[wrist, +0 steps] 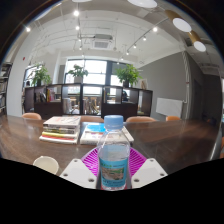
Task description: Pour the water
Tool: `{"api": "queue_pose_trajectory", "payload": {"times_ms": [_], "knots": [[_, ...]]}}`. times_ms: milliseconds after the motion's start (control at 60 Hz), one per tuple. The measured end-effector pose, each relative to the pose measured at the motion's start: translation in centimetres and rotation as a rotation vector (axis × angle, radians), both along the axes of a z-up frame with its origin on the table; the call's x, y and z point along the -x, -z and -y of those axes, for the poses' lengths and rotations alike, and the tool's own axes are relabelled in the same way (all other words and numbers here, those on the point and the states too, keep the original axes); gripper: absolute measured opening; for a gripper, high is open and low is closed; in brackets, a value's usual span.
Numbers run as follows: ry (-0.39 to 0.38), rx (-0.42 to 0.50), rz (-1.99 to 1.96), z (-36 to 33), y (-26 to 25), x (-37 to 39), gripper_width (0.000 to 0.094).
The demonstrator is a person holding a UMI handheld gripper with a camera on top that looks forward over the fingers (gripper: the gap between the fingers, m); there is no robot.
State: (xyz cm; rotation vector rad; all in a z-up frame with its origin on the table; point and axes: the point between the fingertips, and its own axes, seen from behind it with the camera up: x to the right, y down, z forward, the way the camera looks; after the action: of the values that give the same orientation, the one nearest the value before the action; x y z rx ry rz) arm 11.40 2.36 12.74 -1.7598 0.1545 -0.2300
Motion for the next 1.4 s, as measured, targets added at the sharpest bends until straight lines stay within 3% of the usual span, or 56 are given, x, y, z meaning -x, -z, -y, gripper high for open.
{"api": "queue_pose_trajectory", "payload": {"times_ms": [217,333,500,583,667,967,1400], "knots": [[-0.018,0.004,-0.056,-0.3,4.4,-1.3,0.0353],[-0.024,-0.049,-0.084,-0.3,3.8,-1.8,0.0343],[-0.032,-0.015,-0.063,-0.2,4.0,-1.8,0.0467],[-0.033,0.029,-0.058,0.3,5.4,-1.4,0.0692],[-0.033,0.067,-0.052,1.4,6.2,-1.5,0.0759],[-0.027,0.191,-0.037,10.6,8.9,2.1,0.0799],[-0.105,0.141,-0.060,20.3,4.0,12.8,0.0796]]}}
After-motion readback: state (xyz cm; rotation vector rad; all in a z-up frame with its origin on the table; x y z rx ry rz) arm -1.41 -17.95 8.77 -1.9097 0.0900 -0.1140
